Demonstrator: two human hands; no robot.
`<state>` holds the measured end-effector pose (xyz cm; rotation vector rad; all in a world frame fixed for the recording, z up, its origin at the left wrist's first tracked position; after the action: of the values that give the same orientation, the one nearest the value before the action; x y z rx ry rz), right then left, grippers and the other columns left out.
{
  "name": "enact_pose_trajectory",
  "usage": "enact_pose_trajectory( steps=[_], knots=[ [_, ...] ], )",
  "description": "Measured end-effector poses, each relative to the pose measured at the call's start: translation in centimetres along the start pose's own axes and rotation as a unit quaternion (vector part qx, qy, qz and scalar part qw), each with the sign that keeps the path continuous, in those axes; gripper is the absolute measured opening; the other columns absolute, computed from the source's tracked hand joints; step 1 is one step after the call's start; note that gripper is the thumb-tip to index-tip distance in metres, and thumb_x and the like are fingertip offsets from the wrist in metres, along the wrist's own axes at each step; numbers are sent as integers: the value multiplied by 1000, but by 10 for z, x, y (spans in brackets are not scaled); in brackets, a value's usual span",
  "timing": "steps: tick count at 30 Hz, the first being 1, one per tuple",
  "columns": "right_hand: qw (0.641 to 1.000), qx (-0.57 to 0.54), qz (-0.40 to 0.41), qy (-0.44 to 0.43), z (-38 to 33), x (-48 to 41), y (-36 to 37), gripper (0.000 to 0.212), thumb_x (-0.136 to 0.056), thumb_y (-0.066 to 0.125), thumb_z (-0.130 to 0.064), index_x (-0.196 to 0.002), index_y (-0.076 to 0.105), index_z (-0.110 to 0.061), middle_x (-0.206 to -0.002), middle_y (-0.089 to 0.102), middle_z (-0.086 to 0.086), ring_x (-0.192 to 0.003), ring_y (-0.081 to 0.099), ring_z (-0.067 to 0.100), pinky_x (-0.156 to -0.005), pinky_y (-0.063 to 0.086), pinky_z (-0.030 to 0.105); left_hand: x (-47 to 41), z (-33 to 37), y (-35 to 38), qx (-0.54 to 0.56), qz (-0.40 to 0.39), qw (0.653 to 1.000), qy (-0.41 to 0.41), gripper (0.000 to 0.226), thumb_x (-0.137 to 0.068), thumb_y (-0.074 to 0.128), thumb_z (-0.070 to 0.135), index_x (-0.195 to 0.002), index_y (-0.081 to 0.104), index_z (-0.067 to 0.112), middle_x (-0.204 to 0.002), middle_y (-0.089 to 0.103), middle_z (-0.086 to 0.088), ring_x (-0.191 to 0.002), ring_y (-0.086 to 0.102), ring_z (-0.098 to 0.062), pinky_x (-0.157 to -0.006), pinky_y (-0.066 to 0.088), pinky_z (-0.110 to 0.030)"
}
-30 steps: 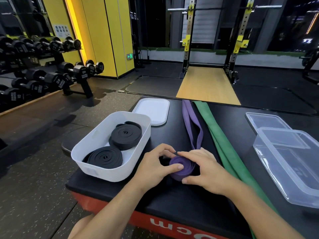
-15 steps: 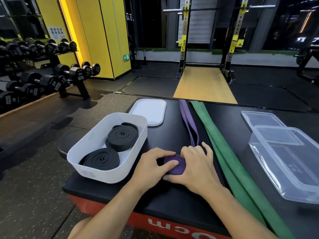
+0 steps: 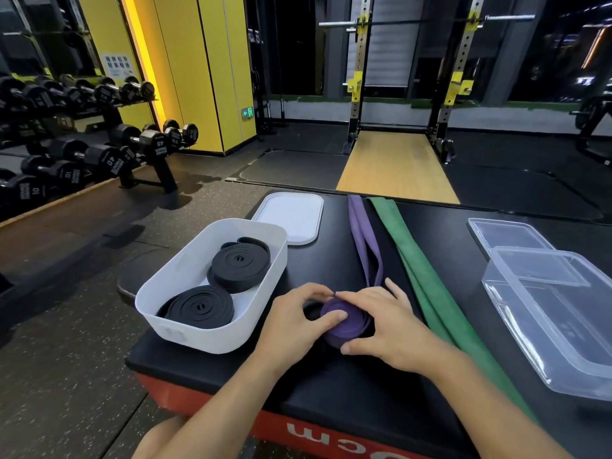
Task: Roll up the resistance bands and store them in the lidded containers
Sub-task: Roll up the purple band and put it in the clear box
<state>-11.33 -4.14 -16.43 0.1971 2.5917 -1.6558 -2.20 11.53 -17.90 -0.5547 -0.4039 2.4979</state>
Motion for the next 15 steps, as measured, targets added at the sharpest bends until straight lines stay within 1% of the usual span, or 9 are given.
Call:
enact_pose_trajectory(
  steps=[2, 4, 6, 8, 10, 12, 15],
  knots=[
    [1000, 19, 12, 8, -3, -1, -2, 86, -71, 77, -68, -146, 46, -41, -121, 50, -28, -131, 35, -4, -123, -15, 32, 0, -1, 0, -31, 18, 999, 5, 22, -83, 86, 32, -100, 73, 35, -100, 74, 21, -104, 66, 3, -92, 46, -10],
    [999, 43, 26, 11, -9, -4, -4, 84, -64, 71, -81, -136, 52, -42, -108, 53, -24, -120, 40, 0, -125, -11, 38, -1, -2, 1, -57, 24, 998, 13, 13, -89, 80, 33, -97, 72, 39, -98, 72, 22, -101, 66, 0, -93, 51, -20],
    [997, 70, 36, 8, -16, -8, -2, 85, -59, 63, -89, -130, 53, -42, -98, 49, -21, -112, 41, 4, -125, -6, 42, -1, -3, 2, -73, 21, 997, 19, 9, -92, 73, 35, -100, 73, 39, -99, 71, 23, -102, 66, -2, -95, 54, -30],
    [995, 87, 41, 13, -23, -11, 0, 85, -57, 58, -94, -124, 56, -42, -94, 44, -19, -108, 40, 7, -125, -4, 43, -2, -4, 2, -80, 18, 996, 25, 12, -93, 69, 35, -103, 75, 40, -99, 71, 22, -103, 66, -3, -95, 53, -33],
    [991, 118, 57, 37, -24, -11, 2, 82, -54, 52, -99, -108, 59, -37, -92, 46, -19, -104, 43, 8, -125, 1, 44, -2, -4, 2, -85, 17, 996, 24, 15, -94, 70, 35, -107, 75, 40, -99, 71, 21, -104, 65, -3, -95, 52, -30],
    [982, 147, 95, 66, -26, -9, 4, 81, -54, 47, -102, -93, 55, -31, -88, 47, -17, -98, 47, 10, -124, 7, 45, -1, -5, 1, -70, 16, 997, 4, 26, -90, 77, 37, -115, 73, 41, -102, 72, 20, -106, 65, 1, -96, 51, -21],
    [970, 164, 164, 76, -29, -7, 7, 82, -56, 45, -101, -85, 56, -25, -85, 45, -13, -91, 50, 14, -124, 15, 47, 0, -6, 1, -14, -6, 999, -32, 36, -81, 87, 35, -114, 72, 38, -104, 75, 17, -105, 66, 5, -92, 46, -9]
  ],
)
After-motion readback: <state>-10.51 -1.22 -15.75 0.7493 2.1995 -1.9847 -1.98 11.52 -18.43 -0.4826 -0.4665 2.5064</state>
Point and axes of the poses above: each hand's wrist, its own x-axis away from the middle knuckle, its own y-axis out of the palm, z = x × y, the point moved 5 cm from there along -x, towards the middle knuckle
